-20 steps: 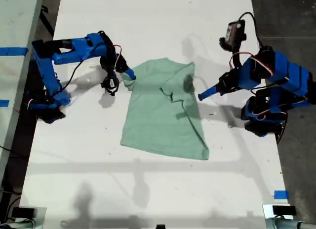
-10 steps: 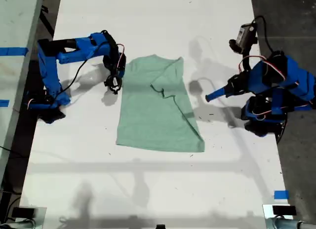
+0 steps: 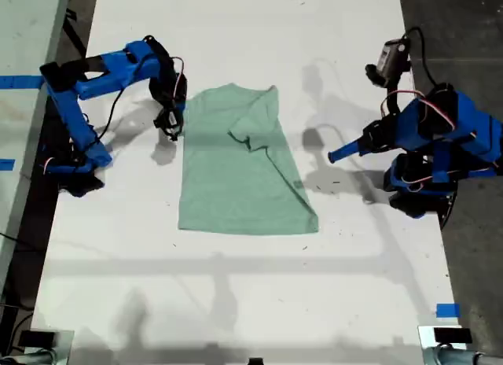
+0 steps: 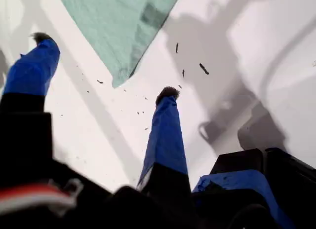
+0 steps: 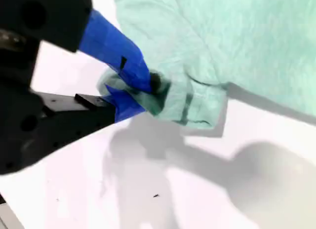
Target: Fold tshirt
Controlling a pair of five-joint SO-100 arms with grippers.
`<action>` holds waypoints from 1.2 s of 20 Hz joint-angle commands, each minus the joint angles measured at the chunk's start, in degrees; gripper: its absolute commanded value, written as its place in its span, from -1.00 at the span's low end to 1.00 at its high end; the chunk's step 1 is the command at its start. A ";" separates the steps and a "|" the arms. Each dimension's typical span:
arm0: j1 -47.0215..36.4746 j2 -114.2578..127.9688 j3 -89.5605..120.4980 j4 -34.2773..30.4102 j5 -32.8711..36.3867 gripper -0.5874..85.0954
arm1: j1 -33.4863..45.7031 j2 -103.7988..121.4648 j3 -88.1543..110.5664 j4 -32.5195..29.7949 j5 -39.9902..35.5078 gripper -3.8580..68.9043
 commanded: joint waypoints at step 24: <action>18.54 -20.04 -46.76 -2.99 -0.09 -0.08 | -3.69 1.76 5.27 -6.42 5.54 0.18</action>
